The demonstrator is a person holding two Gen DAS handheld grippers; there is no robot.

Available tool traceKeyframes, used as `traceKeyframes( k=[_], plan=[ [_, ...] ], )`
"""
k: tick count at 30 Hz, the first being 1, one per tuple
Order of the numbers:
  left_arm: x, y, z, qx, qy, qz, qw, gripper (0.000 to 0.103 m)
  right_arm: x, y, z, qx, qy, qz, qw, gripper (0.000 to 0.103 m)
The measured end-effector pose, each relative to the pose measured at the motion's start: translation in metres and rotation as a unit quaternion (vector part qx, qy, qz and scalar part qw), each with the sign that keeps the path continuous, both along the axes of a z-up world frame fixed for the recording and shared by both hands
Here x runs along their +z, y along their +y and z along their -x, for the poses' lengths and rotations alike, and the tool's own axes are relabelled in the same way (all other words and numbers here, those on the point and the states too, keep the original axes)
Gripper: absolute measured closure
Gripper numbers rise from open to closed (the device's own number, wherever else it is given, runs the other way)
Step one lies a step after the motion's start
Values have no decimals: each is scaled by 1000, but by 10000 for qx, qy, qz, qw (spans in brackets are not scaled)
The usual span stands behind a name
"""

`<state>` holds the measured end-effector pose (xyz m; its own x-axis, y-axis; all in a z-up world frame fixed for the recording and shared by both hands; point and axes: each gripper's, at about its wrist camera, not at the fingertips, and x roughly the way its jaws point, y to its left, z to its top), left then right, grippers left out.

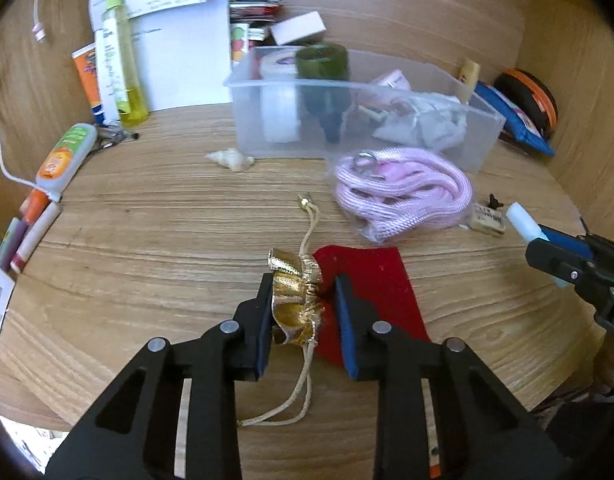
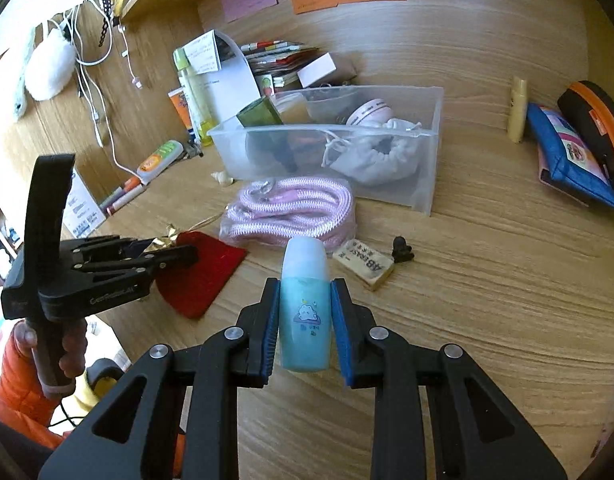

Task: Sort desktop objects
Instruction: 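Carry the gold pouch, red cloth and blue bottle over the clear bin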

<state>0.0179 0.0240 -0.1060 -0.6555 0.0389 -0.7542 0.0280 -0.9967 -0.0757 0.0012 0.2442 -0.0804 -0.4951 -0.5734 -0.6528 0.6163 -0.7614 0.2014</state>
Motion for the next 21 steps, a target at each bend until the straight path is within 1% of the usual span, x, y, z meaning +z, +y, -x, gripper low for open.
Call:
traceKeyframes(
  k=[5,9,12,17,21],
  plan=[
    [20,-17,-14,245,266,-124,9993,75,11,3,5,-77,82,149,9998,80],
    [42,-27,-19,370,532,-95,9979,75,23,3,9,-116,203,230,9995,80],
    [58,-31,-19,379,723,-72,9966,75,33,2,14,-131,289,298,9991,80],
    [79,-37,-6,332,1015,-96,9942,75,49,-5,22,-166,496,303,9982,80],
    [90,-38,13,257,1104,-127,9935,75,58,-9,35,-198,572,278,9978,80]
  ],
)
